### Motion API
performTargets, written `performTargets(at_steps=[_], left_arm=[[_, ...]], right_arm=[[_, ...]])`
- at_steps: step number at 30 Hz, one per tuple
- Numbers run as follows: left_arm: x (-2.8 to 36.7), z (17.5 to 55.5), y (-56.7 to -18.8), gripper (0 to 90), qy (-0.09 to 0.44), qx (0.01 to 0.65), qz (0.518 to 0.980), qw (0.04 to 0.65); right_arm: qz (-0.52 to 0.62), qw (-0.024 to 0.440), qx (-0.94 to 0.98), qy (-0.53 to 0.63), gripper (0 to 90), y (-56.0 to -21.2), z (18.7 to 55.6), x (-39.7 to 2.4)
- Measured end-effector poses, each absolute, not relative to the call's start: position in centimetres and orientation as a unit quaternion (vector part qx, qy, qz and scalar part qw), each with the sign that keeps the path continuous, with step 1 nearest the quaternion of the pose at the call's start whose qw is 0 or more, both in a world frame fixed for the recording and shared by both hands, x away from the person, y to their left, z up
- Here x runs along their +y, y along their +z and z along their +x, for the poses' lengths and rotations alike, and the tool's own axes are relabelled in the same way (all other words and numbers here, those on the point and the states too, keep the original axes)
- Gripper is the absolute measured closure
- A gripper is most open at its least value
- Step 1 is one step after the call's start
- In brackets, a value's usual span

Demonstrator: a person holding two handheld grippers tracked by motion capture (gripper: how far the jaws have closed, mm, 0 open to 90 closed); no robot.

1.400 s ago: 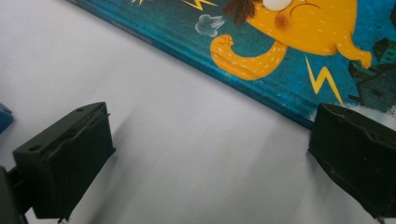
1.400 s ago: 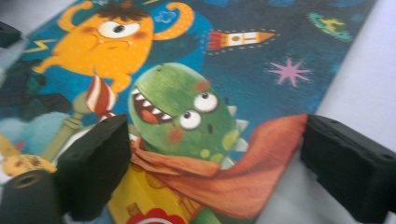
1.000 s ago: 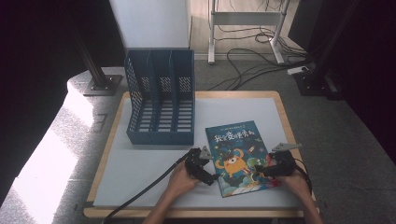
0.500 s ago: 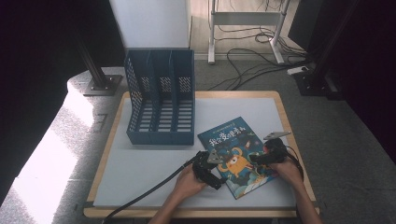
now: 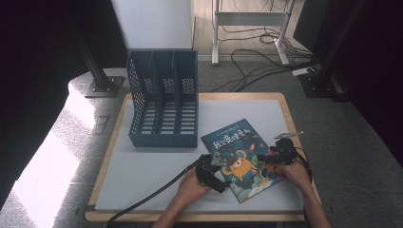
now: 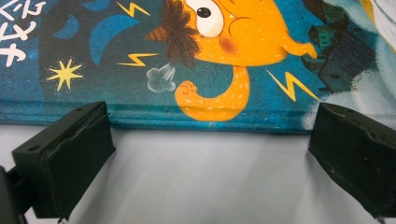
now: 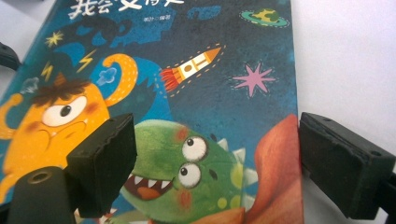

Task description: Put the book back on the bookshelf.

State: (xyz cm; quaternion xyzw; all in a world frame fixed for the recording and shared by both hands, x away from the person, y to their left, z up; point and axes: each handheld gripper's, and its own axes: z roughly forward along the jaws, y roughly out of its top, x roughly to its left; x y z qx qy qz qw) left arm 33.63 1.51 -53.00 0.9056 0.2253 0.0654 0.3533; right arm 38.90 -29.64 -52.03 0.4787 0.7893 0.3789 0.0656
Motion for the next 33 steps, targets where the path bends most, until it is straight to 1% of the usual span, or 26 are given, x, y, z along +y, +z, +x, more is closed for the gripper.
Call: performTargets(at_steps=[6,10,14,15,16,17,20,21,23,24,26,33], left_arm=[[1.5,33.6,-53.0,0.0,0.066,0.225,0.906,0.353],[1.5,33.6,-53.0,0.0,0.066,0.225,0.906,0.353],[1.5,33.6,-53.0,0.0,0.065,0.225,0.906,0.353],[1.5,33.6,-53.0,0.0,0.065,0.225,0.906,0.353],[1.5,33.6,-53.0,0.0,0.065,0.225,0.906,0.353],[1.5,33.6,-53.0,0.0,0.064,0.225,0.906,0.353],[1.5,33.6,-53.0,0.0,0.064,0.225,0.906,0.353],[1.5,33.7,-53.0,0.0,0.064,0.225,0.906,0.353],[1.5,33.7,-53.0,0.0,0.064,0.225,0.906,0.353],[1.5,33.7,-53.0,0.0,0.064,0.225,0.906,0.353],[1.5,33.6,-53.0,0.0,0.064,0.225,0.906,0.353],[1.5,33.6,-53.0,0.0,0.064,0.225,0.906,0.354]], right_arm=[[0.488,0.046,0.76,0.428,14.0,-50.5,38.3,-30.7],[0.477,0.041,0.775,0.412,16.2,-49.7,37.8,-31.0],[0.468,0.027,0.784,0.407,21.3,-49.8,37.0,-31.7],[0.468,0.027,0.784,0.407,21.3,-49.8,37.0,-31.7],[0.469,0.024,0.783,0.408,23.5,-49.8,36.9,-31.9],[0.463,0.023,0.785,0.41,27.6,-49.7,36.8,-32.3],[0.455,0.019,0.79,0.411,29.8,-49.5,36.9,-32.6],[0.443,0.022,0.801,0.403,32.9,-49.3,37.2,-32.7],[0.439,0.022,0.807,0.396,34.6,-49.2,37.3,-32.7],[0.431,0.021,0.813,0.39,40.4,-49.0,37.7,-32.8],[0.425,0.024,0.816,0.392,45.4,-48.8,37.8,-33.0],[0.414,0.022,0.815,0.404,48.5,-48.7,37.6,-33.5]])
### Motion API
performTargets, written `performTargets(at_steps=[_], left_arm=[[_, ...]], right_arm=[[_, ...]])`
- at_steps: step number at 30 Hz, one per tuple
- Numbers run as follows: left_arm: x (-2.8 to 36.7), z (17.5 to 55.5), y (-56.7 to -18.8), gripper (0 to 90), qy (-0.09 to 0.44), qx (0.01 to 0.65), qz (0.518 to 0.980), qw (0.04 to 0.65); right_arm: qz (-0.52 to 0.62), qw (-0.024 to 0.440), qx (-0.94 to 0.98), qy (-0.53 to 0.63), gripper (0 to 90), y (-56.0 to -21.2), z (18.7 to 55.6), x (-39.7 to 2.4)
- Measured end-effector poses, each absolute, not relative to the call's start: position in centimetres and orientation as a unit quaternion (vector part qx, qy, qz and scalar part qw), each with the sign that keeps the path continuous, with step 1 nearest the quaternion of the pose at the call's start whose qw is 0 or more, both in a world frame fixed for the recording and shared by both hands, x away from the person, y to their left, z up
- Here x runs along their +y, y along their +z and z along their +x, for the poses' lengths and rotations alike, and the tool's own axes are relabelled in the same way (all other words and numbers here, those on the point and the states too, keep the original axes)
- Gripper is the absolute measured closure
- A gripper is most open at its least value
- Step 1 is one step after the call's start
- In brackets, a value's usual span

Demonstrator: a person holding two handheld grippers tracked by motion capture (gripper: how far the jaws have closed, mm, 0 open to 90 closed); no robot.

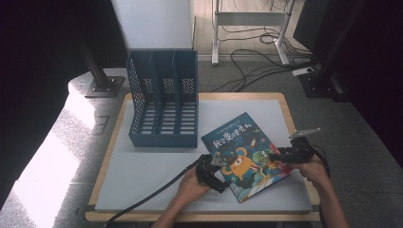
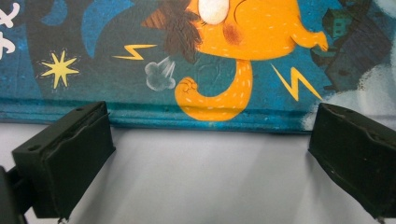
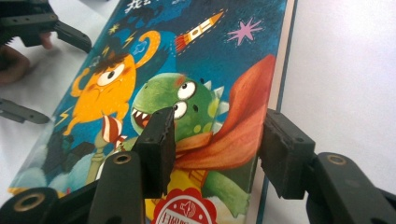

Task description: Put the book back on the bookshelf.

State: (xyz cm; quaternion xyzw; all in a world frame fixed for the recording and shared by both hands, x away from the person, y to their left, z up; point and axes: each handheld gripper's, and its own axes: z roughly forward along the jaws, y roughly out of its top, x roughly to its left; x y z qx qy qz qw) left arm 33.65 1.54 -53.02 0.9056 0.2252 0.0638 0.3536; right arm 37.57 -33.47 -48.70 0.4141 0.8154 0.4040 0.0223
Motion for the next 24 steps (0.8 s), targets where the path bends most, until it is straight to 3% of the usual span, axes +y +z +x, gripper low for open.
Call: performTargets(at_steps=[4,13,24], left_arm=[[1.6,33.6,-53.0,0.0,0.064,0.224,0.906,0.354],[1.6,33.6,-53.0,0.0,0.063,0.224,0.906,0.353],[1.6,33.6,-53.0,0.0,0.063,0.224,0.906,0.354]], right_arm=[[0.404,0.011,0.807,0.43,54.0,-48.1,37.1,-34.1],[0.358,-0.001,0.826,0.436,54.1,-46.1,37.9,-33.3],[0.334,0.021,0.83,0.447,57.2,-45.4,38.1,-33.0]])
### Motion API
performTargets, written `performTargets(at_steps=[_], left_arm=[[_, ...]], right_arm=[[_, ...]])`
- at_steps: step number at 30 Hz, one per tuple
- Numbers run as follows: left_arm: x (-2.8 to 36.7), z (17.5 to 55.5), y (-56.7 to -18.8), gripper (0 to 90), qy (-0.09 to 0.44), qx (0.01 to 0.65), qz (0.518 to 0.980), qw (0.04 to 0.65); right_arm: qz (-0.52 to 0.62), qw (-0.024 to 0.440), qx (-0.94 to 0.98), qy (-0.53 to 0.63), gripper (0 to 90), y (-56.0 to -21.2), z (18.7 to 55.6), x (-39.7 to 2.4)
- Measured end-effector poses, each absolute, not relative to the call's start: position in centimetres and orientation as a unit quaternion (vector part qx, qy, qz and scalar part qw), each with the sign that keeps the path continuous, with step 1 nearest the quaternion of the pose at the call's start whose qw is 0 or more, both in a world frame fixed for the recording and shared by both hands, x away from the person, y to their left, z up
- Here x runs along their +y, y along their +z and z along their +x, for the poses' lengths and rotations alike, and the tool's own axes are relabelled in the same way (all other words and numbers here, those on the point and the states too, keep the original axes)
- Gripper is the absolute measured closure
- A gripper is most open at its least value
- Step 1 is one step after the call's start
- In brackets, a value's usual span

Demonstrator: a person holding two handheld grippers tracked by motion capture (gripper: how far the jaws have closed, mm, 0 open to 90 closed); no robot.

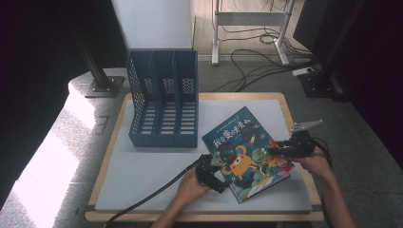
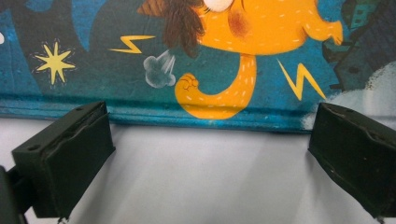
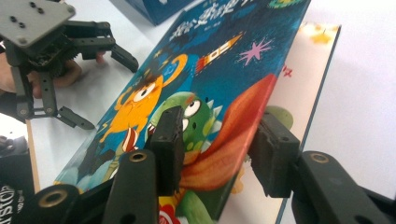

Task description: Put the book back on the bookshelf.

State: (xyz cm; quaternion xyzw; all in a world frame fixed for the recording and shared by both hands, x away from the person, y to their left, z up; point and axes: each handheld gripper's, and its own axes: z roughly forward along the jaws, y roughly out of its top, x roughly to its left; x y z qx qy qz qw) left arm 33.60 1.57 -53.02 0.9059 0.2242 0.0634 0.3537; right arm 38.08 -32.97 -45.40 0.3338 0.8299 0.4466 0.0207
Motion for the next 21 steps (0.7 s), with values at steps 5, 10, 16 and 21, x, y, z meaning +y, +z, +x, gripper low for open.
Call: performTargets(at_steps=[5,10,16,21], left_arm=[[1.6,33.6,-53.0,0.0,0.063,0.223,0.907,0.352],[1.6,33.6,-53.0,0.0,0.062,0.224,0.906,0.353],[1.6,33.7,-53.0,0.0,0.062,0.223,0.907,0.352],[1.6,33.7,-53.0,0.0,0.062,0.223,0.907,0.352]], right_arm=[[0.319,0.031,0.823,0.469,59.9,-45.1,37.4,-33.4],[0.3,0.035,0.815,0.494,63.1,-44.4,37.1,-33.2],[0.281,0.052,0.819,0.497,63.3,-43.8,36.6,-32.8],[0.267,0.062,0.816,0.509,63.5,-43.8,36.3,-32.8]])
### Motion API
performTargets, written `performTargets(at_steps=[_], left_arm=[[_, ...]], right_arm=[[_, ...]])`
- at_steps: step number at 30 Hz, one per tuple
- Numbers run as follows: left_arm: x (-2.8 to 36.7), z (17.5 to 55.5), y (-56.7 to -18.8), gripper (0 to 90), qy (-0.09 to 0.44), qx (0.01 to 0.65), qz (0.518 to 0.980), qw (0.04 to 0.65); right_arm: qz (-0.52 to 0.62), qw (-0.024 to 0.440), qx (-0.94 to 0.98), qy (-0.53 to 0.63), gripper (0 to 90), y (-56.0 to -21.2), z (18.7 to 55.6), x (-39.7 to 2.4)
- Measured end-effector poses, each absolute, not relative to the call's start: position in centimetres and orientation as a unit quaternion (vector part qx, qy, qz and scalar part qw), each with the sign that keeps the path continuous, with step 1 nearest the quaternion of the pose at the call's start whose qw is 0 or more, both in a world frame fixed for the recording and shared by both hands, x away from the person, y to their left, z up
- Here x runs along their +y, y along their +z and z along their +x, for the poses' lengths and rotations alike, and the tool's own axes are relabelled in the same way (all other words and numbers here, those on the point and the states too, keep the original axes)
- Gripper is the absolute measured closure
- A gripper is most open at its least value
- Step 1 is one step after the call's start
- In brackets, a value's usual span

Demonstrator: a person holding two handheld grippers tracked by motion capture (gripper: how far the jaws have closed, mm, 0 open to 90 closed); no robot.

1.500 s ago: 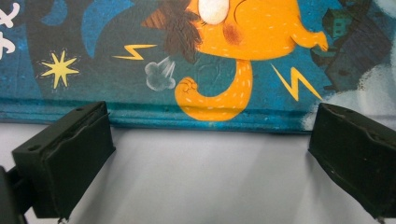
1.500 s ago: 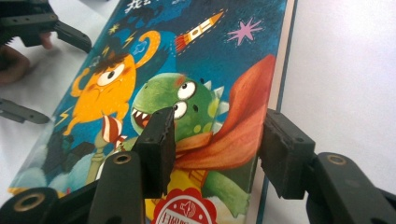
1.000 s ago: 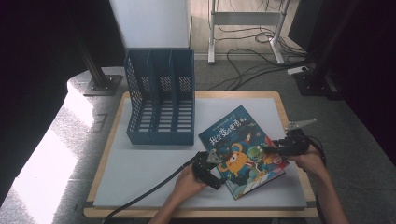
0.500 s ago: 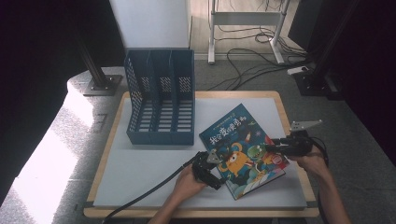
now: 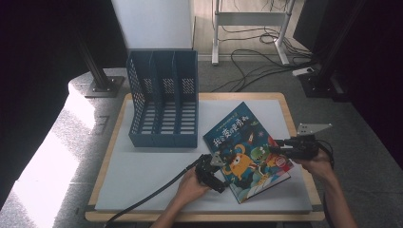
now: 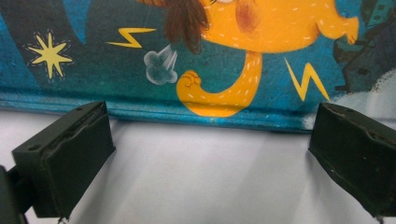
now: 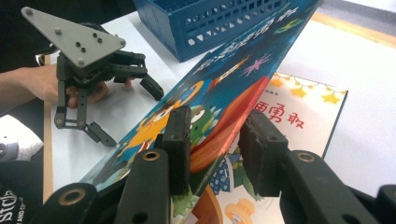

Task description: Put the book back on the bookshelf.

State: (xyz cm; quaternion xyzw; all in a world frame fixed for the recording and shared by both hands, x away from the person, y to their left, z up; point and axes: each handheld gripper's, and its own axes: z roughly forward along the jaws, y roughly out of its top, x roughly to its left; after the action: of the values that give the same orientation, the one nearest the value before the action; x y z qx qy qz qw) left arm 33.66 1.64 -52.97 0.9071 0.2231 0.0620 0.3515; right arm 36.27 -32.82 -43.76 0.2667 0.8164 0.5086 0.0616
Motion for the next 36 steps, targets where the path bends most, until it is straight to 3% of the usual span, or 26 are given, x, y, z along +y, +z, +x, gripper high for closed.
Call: performTargets(at_steps=[23,36], left_arm=[[2.0,34.1,-52.9,0.0,0.041,0.223,0.905,0.36],[2.7,36.6,-52.7,0.0,-0.025,0.252,0.881,0.399]], right_arm=[[0.229,0.1,0.81,0.531,63.1,-43.5,34.5,-33.3],[0.211,0.111,0.806,0.542,63.1,-43.4,33.7,-33.7]])
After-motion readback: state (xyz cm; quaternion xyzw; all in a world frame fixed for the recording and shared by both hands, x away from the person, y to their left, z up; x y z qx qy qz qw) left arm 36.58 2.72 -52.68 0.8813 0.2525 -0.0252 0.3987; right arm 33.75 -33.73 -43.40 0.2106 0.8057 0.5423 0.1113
